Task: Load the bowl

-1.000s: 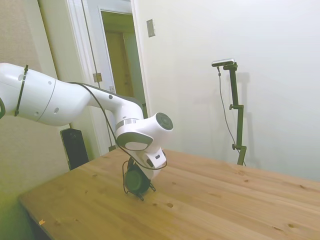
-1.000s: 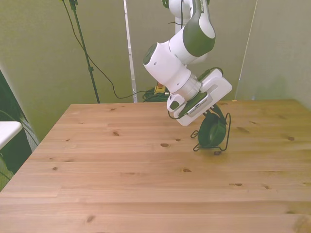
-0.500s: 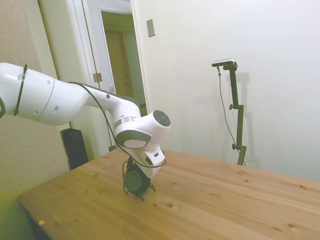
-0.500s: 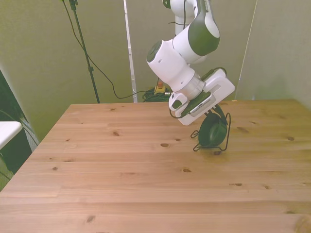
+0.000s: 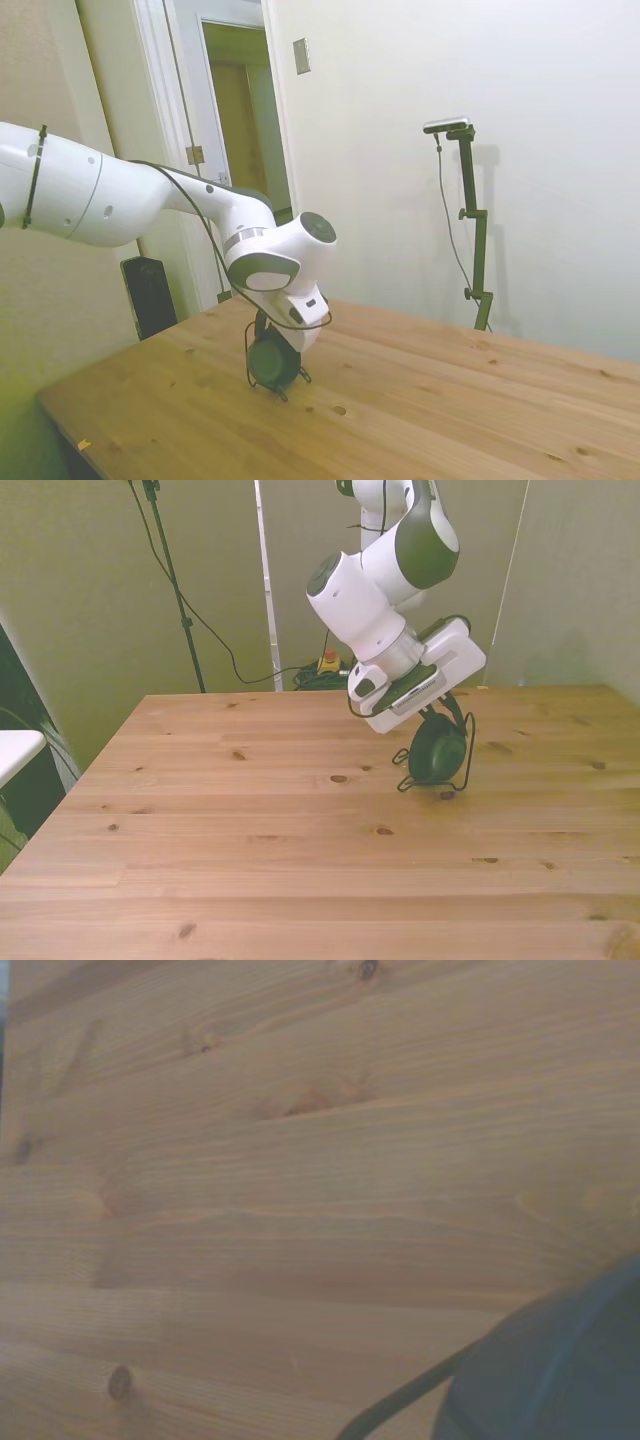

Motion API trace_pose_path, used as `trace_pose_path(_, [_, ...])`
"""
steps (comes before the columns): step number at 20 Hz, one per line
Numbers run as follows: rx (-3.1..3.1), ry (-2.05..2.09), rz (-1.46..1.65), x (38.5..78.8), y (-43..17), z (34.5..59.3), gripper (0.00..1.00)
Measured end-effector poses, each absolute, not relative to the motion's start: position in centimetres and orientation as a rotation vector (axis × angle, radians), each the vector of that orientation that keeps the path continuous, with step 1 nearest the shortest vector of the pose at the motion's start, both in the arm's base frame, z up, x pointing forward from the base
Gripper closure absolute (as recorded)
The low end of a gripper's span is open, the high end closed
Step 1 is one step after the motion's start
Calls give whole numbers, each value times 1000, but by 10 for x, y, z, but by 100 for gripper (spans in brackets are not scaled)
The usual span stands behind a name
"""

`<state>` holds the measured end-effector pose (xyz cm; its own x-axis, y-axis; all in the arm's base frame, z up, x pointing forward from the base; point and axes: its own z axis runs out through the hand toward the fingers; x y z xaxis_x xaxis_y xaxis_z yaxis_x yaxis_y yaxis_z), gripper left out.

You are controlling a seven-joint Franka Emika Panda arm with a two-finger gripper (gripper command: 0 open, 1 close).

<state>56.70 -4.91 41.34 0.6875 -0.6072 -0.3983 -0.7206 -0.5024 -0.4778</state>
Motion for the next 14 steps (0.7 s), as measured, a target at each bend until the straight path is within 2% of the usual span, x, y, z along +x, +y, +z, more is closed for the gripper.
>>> trace_pose_path(8, [-2321,1049,192,562,-52,429,0])
trace_pose_path(14, [-2440,1184,3,548,-48,475,0])
